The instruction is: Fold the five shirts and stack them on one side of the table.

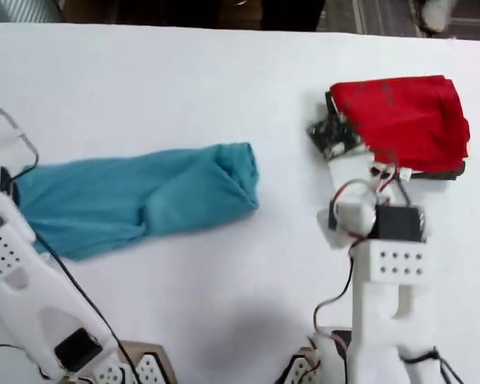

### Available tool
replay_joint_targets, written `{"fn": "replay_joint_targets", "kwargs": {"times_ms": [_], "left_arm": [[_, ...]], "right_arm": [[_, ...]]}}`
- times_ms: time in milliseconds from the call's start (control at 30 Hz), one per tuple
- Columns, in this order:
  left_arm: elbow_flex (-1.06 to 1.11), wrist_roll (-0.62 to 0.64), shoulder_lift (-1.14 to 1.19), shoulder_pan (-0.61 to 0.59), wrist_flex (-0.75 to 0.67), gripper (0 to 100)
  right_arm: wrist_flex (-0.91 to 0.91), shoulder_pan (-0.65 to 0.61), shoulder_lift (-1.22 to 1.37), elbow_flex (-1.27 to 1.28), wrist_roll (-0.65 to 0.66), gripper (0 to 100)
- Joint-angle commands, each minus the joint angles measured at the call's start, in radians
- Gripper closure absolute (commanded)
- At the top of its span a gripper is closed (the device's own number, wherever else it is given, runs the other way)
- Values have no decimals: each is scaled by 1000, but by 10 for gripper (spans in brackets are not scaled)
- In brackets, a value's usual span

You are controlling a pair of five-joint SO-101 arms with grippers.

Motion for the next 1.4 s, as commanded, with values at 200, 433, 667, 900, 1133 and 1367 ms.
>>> {"fn": "replay_joint_targets", "kwargs": {"times_ms": [200,433,667,900,1133,1367], "left_arm": [[222,37,-430,167,18,972],[507,173,-815,503,18,972],[530,321,-908,872,-14,972],[532,377,-878,1083,-187,972],[524,387,-675,1112,-321,972],[469,384,-559,1112,-350,970]], "right_arm": [[-443,12,-271,609,-3,976],[-599,12,-387,819,-5,976],[-590,12,-464,856,-9,976],[-585,13,-479,858,-68,976],[-585,13,-479,858,-69,976],[-585,13,-479,858,-71,976]]}}
